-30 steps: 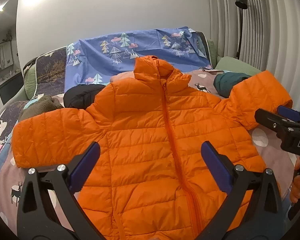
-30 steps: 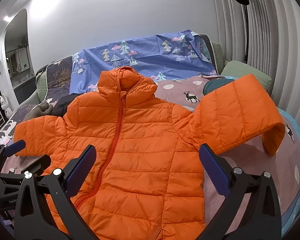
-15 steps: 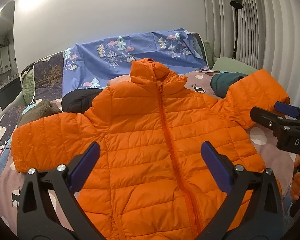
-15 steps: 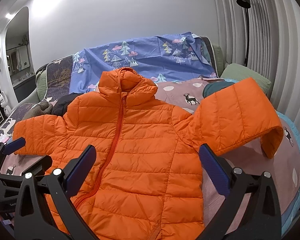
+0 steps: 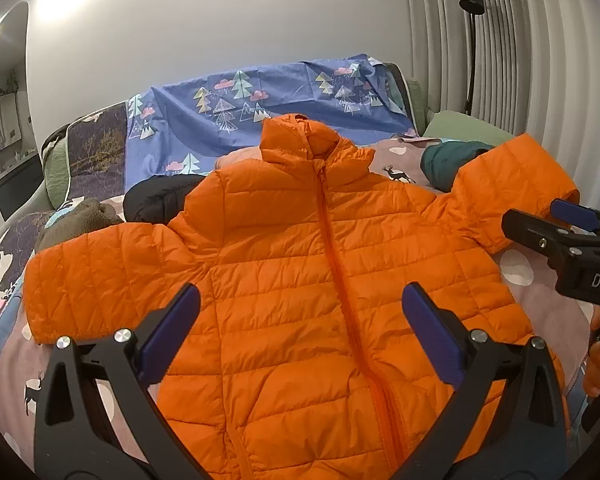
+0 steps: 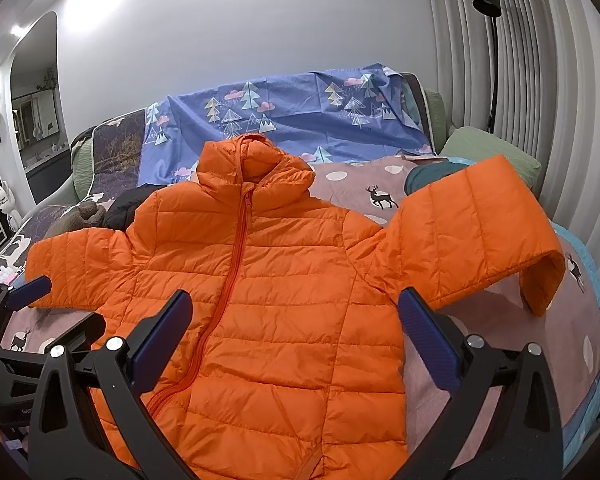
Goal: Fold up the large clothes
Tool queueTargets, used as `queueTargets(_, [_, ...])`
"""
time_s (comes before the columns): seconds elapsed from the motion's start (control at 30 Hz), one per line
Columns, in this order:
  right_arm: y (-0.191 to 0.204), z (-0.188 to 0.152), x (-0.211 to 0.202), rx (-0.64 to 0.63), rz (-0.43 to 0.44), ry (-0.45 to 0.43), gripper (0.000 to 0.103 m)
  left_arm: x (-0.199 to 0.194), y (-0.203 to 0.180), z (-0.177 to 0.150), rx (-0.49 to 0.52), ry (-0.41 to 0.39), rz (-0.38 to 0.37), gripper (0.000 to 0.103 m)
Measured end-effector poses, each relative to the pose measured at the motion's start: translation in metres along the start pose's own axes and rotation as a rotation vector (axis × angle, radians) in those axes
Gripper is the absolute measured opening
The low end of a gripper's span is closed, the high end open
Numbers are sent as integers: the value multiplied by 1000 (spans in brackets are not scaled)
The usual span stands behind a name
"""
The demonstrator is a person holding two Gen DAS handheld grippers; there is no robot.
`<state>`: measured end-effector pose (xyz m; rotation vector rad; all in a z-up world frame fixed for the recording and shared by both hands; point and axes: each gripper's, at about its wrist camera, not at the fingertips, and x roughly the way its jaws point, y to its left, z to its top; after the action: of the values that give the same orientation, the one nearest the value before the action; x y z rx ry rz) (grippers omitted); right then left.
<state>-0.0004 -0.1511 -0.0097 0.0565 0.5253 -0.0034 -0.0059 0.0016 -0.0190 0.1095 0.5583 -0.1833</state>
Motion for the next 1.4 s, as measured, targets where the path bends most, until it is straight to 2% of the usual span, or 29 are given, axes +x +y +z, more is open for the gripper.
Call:
queueTargets(1.17, [-3,-3,6,-24,-5,12,102,9,-5,-7,26,15,28,101])
queueTargets(1.3, [-4,11,18,-64,35,26,102,18,-2,4,38,24,14,101])
queueTargets(1.4, [-8,34,36,-86,118,36,102,36,8,30,40,52,-25,101])
